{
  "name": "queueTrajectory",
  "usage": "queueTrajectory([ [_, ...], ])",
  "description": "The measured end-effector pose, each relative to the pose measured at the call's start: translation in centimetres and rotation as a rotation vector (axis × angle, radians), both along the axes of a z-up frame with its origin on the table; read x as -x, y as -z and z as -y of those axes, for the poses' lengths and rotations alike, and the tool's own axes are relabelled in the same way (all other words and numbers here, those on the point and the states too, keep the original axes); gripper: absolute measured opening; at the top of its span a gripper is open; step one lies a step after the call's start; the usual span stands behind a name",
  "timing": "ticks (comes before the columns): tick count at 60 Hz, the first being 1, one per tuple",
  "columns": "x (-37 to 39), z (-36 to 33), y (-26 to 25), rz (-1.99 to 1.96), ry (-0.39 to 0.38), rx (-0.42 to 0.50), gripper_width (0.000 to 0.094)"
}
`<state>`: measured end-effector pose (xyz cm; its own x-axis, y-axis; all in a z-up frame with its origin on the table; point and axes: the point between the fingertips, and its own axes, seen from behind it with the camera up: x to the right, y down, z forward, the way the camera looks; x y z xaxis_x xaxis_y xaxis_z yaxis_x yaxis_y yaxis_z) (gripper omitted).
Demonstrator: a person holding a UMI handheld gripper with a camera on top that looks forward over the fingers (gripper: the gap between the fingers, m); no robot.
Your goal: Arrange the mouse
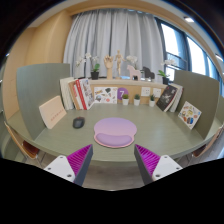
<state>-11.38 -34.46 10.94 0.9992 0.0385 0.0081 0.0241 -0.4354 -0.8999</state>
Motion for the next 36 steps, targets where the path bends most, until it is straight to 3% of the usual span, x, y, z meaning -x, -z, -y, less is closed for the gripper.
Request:
queueTrajectory([
  [20,9.4,-4.1,5.8,-0.041,-0.13,0.099,0.0838],
  [36,16.3,-10.8,9.8,-0.068,-0.17,0.173,0.0838],
])
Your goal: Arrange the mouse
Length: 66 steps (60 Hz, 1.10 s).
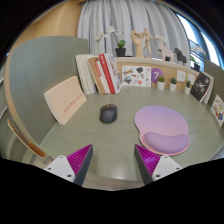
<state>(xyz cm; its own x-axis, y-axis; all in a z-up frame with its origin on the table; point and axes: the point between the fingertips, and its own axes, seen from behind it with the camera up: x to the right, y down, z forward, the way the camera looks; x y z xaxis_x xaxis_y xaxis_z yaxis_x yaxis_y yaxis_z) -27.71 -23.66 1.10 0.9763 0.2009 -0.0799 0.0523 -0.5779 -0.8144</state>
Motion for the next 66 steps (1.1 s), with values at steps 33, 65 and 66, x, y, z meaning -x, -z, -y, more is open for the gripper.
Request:
queueTrajectory([
  [33,5.3,-18.3,2.3,0.029,0.092,0.046,0.0791],
  [65,4.9,-19.2,3.1,0.09,0.145,0.209,0.0333],
  [66,4.9,-19.1,3.0,0.085,0.144,0.213,0.0331],
])
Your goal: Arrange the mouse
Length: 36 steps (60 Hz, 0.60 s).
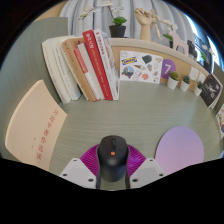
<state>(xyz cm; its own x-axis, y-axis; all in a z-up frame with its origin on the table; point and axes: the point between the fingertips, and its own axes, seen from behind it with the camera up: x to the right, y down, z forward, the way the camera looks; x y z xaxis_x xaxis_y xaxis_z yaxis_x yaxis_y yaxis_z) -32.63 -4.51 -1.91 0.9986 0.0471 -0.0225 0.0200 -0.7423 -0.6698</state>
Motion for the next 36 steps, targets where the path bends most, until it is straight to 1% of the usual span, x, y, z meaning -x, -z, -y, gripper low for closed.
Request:
queueTrajectory([
  [4,0.0,0.2,-0.5,-0.02,-0.01,0.017,0.0332],
  [8,-0.2,0.1,-2.4,-0.034,-0.022,-0.005,0.0332],
  [14,-1.6,-0.5,-7.1,-0.047,-0.044,-0.083,0.0332],
  [19,-4.5,-0.8,-11.5,-0.027,-0.053,-0.152,0.0332],
  [25,-9.1,-1.1,-16.2,-0.005,-0.04,-0.24,0.0333],
  [29,-12.2,-1.4,-19.1,0.016,-0.035,-0.314,0.0334],
  [33,-15.7,-1.4,-21.1,0.016,0.01,-0.375,0.0332],
  [36,-17.8,-1.3,-21.2,0.0,0.041,-0.402,0.0332],
])
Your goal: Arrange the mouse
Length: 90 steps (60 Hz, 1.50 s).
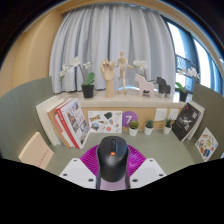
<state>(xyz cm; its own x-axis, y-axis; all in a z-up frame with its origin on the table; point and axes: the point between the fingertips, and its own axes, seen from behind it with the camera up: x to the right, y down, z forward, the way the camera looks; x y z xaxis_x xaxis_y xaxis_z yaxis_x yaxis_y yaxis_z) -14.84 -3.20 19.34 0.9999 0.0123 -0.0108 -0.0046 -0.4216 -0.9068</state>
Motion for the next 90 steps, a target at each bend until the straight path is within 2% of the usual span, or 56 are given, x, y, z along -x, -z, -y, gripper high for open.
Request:
queueTrajectory([
  [8,-4.2,1.2,5.8,-0.02,0.026,0.112,0.033],
  [18,-4.6,3.2,15.0,0.009,-0.043,0.292,0.033],
  [28,-3.9,5.1,21.0,0.001,-0.063,0.407,0.0358],
  [30,-3.8,4.7,20.7,-0.005,-0.052,0.366,0.0355],
  [36,-4.0,4.8,20.8,0.0,-0.038,0.351,0.0417],
  [46,-3.8,4.8,20.8,-0.004,-0.035,0.373,0.0535],
  [49,-3.6,5.3,20.8,0.005,-0.058,0.401,0.0673],
  [51,-4.0,5.5,20.6,0.027,-0.057,0.421,0.0819],
  [53,-4.3,5.6,19.9,0.055,-0.051,0.419,0.0873],
  [66,-4.5,8.2,11.3,0.067,0.0,0.359,0.086],
  [76,-4.2,11.6,4.0,0.035,0.05,0.269,0.086],
  [85,-3.9,15.4,0.2,0.022,0.076,0.218,0.0859],
  [90,-3.8,17.8,-0.3,0.036,0.089,0.222,0.0861],
])
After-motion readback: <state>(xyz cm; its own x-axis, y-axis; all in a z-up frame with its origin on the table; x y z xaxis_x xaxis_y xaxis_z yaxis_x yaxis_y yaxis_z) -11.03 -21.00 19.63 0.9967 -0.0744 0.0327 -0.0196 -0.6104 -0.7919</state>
